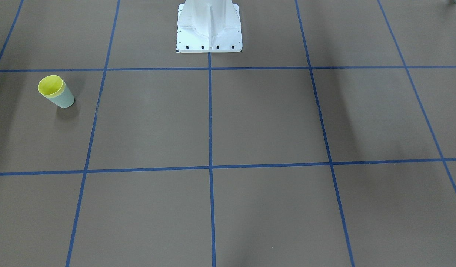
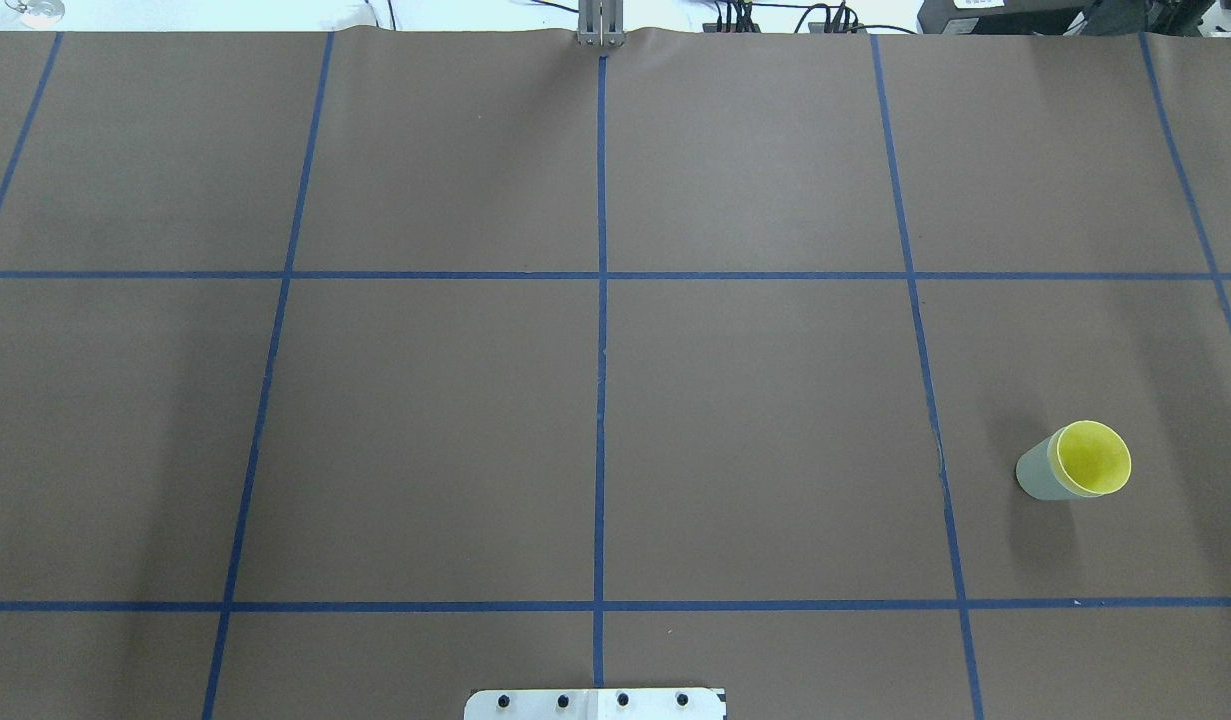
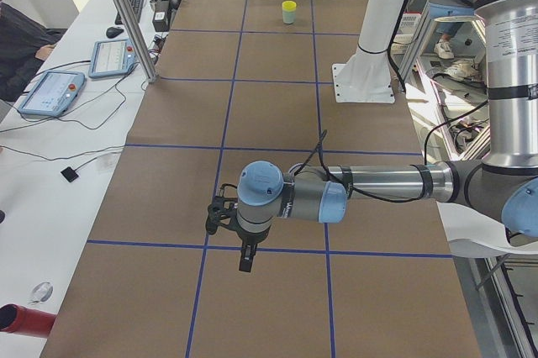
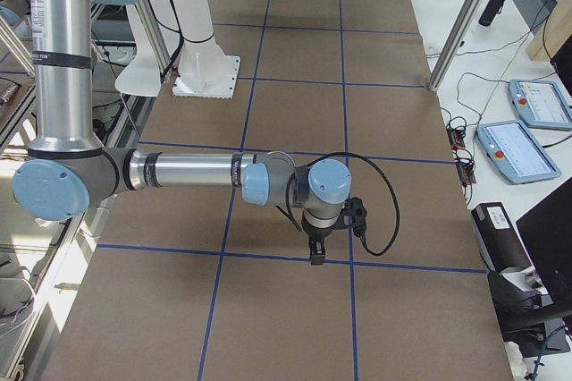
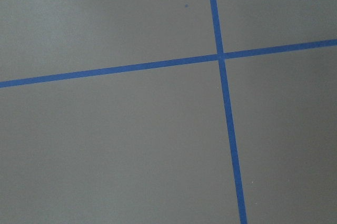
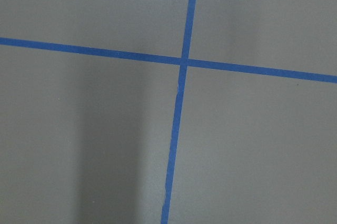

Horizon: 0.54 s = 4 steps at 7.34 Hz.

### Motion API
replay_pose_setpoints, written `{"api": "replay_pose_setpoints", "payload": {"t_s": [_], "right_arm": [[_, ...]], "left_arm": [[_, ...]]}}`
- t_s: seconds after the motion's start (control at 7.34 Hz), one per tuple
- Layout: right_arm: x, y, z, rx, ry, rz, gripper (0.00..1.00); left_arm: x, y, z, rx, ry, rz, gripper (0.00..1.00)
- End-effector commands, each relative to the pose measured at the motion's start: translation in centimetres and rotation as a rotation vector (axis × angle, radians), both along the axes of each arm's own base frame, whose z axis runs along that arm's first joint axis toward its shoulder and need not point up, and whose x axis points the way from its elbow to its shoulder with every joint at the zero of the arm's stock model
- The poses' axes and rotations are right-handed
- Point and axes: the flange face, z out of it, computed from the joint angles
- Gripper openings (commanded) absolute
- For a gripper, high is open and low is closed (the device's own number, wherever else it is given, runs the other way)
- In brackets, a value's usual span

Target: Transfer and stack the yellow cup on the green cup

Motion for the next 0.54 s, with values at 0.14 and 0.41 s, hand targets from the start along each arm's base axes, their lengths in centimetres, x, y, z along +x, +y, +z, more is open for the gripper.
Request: {"api": "replay_pose_setpoints", "payload": {"t_s": [0.14,0.41], "right_arm": [[0.04,0.01,0.03,-0.001,-0.001,0.001,1.0],[0.05,0.0,-0.03,0.001,0.0,0.001,1.0]], "left_arm": [[0.01,-0.05,0.22,-0.003,-0.001,0.001,1.0],[0.0,-0.06,0.14,-0.001,-0.001,0.002,1.0]]}}
